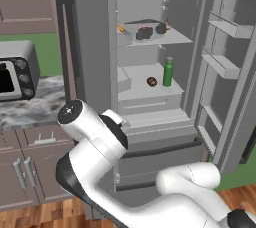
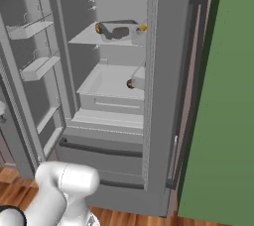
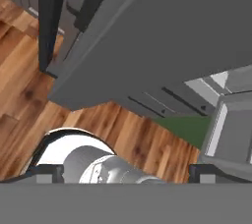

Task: Place the tupperware on the top shelf of the fridge. Make space for the tupperware among the existing items by rearranging them on the shelves if needed. Close the fridge door when finished.

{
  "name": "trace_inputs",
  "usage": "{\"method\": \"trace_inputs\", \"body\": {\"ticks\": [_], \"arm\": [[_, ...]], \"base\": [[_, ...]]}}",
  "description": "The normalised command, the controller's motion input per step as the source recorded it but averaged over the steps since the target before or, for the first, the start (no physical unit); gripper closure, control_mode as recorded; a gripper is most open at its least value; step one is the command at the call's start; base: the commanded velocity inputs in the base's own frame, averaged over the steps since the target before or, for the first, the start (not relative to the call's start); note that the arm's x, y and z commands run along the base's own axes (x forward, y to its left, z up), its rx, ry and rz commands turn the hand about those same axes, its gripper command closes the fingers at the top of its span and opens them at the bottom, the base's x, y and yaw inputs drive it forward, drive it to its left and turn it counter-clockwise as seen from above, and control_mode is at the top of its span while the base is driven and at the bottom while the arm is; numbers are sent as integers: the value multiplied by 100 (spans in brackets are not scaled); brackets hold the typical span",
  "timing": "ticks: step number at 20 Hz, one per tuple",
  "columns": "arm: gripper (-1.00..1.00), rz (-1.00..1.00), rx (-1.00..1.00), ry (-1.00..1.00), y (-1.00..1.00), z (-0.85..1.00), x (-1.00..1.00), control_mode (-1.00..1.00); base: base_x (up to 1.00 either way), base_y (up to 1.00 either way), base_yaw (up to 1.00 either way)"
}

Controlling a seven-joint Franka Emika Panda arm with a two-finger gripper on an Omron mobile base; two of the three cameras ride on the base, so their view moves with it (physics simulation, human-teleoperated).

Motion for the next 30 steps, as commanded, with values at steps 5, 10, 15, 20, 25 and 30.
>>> {"method": "trace_inputs", "body": {"ticks": [5, 10, 15, 20, 25, 30], "arm": [[-100, 11, -35, 0, 91, -58, 47, -100], [-100, 6, -31, -1, 85, -50, 53, -100], [-100, 0, -25, -7, 87, -34, 41, -100], [-100, -5, -18, -5, 51, -31, 37, -100], [-100, -1, -14, -4, 6, -40, 42, -100], [-100, 0, -18, 2, 1, -29, 57, -100]], "base": [[0, 0, 0], [0, 0, 0], [0, 0, 0], [0, 0, 0], [0, 0, 0], [0, 0, 0]]}}
